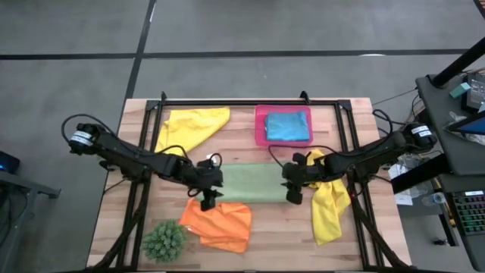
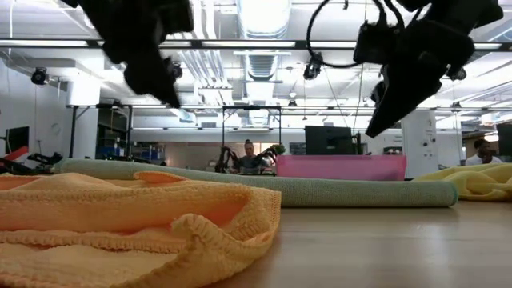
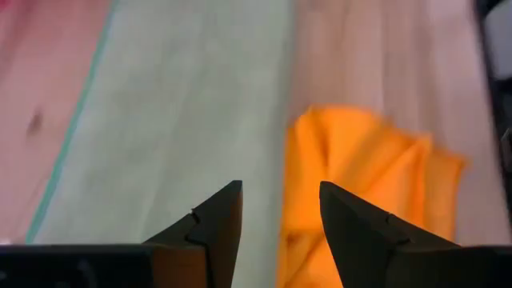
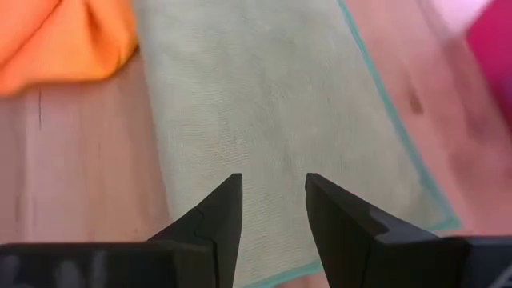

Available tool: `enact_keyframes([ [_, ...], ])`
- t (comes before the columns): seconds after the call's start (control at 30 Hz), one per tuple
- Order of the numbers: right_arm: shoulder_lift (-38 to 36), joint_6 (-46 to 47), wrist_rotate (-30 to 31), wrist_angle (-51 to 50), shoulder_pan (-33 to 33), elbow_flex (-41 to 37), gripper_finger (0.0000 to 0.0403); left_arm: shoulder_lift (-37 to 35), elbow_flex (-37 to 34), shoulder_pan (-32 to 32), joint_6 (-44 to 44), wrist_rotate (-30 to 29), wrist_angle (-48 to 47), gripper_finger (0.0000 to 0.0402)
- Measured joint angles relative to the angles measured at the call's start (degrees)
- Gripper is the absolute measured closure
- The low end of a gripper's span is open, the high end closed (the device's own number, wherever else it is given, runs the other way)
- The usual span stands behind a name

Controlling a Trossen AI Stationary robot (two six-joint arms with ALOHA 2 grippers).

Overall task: Fold microfiber towels
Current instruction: Fold the green microfiber cloth

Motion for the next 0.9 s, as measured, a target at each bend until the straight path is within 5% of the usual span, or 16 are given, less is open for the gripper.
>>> enact_keyframes([
  [0.4,2.15,4.99,2.19,9.34,0.57,-6.25,0.0276,7.67,-1.57,1.33,7.72,-7.93,2.71,0.0254],
  [0.77,5.44,-0.88,3.6,16.79,-1.73,-9.95,0.0388,17.74,-1.57,6.32,12.44,-8.33,2.13,0.039],
  [0.9,9.49,-1.65,3.68,20.84,-3.28,-10.38,0.0392,19.32,-1.49,7.54,12.78,-8.32,2.1,0.0393],
])
